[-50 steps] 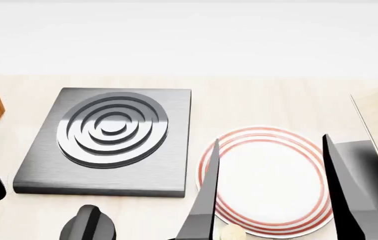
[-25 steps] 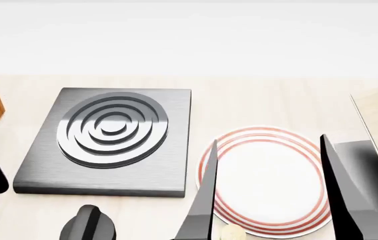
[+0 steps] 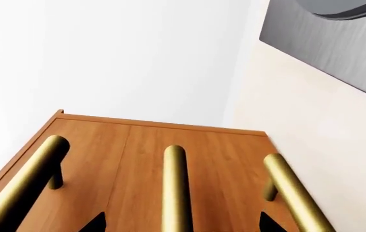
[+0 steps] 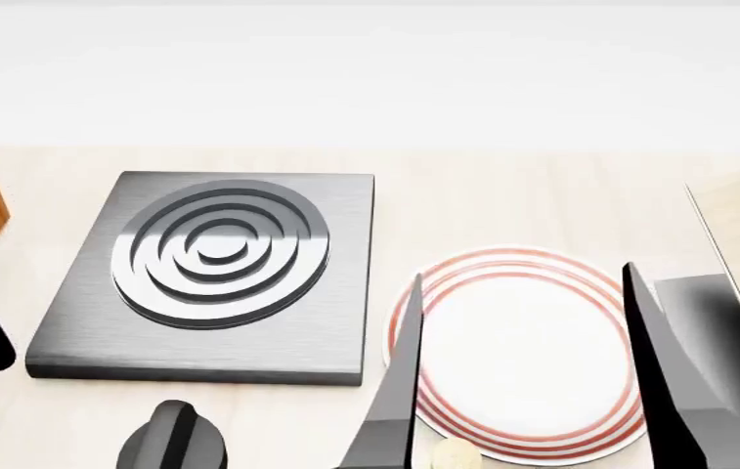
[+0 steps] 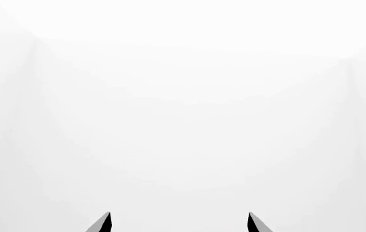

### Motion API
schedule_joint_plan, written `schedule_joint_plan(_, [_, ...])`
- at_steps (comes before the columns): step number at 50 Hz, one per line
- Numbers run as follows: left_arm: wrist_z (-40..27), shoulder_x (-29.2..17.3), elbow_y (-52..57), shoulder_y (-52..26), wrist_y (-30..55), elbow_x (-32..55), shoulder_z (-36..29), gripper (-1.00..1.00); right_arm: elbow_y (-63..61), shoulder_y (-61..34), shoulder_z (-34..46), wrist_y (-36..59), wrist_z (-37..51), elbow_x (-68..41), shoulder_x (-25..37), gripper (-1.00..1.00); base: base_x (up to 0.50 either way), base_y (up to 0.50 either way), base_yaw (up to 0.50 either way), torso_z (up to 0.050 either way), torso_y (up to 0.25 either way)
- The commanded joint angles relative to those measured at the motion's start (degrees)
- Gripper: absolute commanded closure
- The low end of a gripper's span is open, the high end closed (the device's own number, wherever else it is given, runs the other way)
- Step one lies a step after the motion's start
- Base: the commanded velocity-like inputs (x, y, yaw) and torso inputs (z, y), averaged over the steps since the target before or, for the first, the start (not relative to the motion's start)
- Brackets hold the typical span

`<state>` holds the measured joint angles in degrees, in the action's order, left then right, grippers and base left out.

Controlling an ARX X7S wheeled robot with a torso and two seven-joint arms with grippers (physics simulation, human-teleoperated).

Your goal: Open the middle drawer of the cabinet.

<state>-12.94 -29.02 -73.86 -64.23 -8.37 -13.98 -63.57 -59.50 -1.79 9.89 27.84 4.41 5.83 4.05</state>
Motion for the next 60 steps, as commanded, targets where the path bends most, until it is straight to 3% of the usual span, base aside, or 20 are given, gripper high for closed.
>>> schedule_joint_plan(1, [0.95,1.94,-1.06,0.16,0.50,2.36,-1.69,-1.00,-0.14,0.16,-0.83,-0.27,-0.81,0.96,-0.65,-1.00,0.00,0.00,0.00,0.000,0.000])
schedule_joint_plan(33, [-2.39,1.29,-1.10,-0.68,2.83,10.34,-10.23,-1.00,0.31,-0.08,0.23,-0.36,1.35,-0.46,1.39,-1.00,0.00,0.00,0.00,0.000,0.000])
schedule_joint_plan(60, [-3.77,1.08,-1.10,-0.39,4.92,13.06,-12.37,-1.00,1.20,0.10,0.82,-1.22,3.18,-1.71,2.91,-1.00,0.00,0.00,0.00,0.000,0.000])
